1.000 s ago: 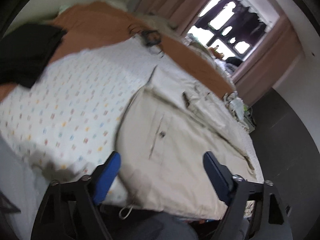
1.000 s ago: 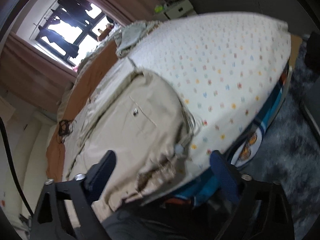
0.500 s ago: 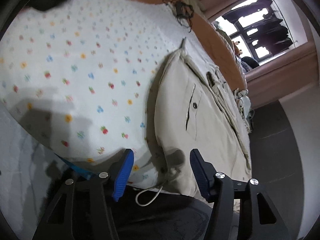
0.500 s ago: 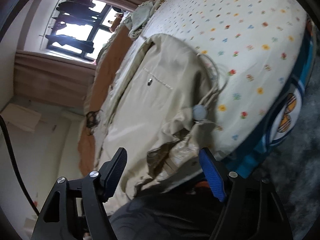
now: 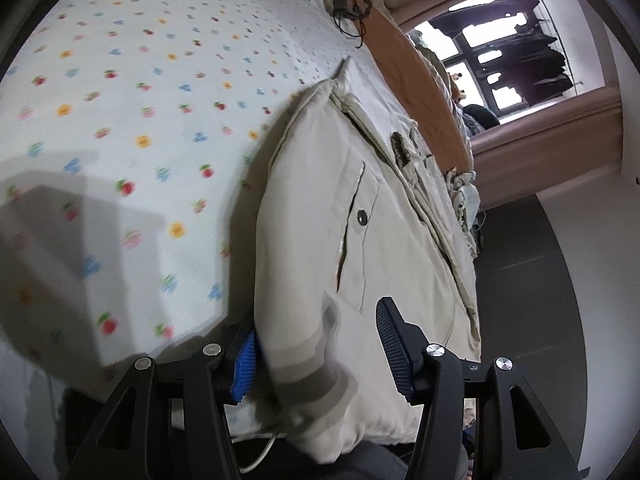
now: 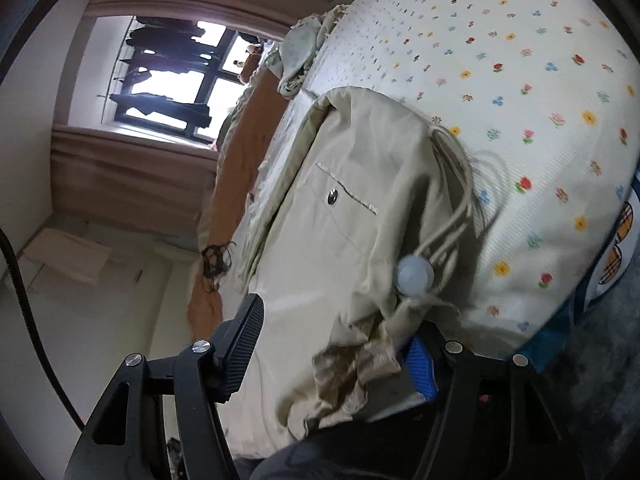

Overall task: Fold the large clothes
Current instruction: 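Lift the held jacket edge with both tools, fold it over, and release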

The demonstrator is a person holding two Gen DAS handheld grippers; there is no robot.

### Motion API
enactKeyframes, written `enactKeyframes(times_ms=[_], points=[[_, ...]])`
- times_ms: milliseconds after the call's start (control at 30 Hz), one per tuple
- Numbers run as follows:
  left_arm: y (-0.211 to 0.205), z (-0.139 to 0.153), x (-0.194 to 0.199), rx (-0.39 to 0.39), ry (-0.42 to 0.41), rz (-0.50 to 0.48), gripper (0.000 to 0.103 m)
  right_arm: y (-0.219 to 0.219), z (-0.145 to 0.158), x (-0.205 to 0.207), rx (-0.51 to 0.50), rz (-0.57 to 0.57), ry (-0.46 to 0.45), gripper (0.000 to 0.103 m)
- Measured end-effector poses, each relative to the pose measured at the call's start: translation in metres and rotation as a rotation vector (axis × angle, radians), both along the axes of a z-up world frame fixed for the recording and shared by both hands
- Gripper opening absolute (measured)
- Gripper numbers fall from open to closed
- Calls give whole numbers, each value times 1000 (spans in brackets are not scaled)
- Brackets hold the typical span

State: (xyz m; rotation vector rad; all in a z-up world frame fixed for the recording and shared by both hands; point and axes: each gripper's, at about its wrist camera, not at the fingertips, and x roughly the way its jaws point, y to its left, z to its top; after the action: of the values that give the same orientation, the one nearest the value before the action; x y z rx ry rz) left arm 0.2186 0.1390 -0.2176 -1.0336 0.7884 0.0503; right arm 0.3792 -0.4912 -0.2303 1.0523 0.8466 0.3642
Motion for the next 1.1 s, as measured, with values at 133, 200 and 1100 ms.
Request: enactKeyframes(times_ms=[133,200,1100], points=[[0,0,12,5,-1,-13,56,5,-4,13,-24,-10,21,67],[-1,-1,17,10,2,-27,56,4,-4,17,-28,-15,20,67],[-10,98,-65,-45,-239,22,6,0,120,-45,-42,-9,-227,7]])
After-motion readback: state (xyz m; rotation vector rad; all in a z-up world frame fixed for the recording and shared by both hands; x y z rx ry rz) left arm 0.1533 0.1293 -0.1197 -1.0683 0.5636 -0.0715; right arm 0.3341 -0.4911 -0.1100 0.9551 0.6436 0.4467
